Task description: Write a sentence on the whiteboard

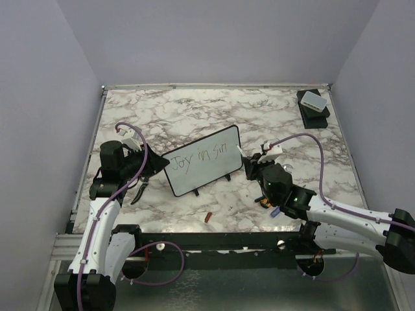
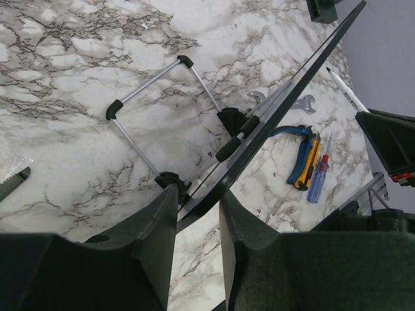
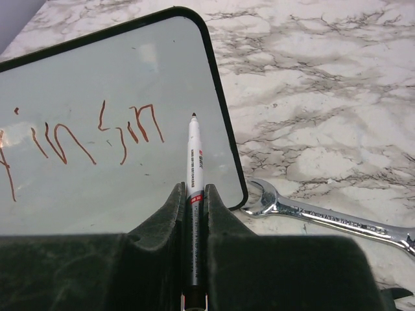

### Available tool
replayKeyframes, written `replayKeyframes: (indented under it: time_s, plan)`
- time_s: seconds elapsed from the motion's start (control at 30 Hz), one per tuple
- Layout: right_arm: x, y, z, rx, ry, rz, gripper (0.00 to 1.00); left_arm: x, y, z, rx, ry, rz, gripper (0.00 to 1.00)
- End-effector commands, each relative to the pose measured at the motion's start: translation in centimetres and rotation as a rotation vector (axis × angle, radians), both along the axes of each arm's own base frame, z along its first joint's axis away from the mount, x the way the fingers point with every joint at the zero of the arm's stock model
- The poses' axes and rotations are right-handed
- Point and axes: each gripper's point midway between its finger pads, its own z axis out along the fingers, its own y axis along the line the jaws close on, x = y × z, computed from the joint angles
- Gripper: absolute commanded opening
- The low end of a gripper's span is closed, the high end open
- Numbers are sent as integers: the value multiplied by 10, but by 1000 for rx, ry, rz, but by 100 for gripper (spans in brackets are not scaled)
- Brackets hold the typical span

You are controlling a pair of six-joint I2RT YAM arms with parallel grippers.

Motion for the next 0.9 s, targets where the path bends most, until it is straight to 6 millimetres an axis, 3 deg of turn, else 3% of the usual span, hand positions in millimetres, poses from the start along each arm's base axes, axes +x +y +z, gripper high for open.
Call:
replayKeyframes:
  time_s: [0.0, 0.2, 0.53, 0.87]
  plan:
    - [4, 8, 6, 17, -26, 47, 1, -3, 0, -2, 1, 3, -2, 33]
    - [9, 15, 11, 18, -42, 69, 1, -3, 0, -3, 1, 6, -2, 33]
    - [16, 23, 4, 2, -30, 81, 1, -3, 0, -3, 1, 5, -3, 33]
    - [21, 26, 12, -5, -56, 88, 1, -3, 0, -3, 2, 4, -4, 33]
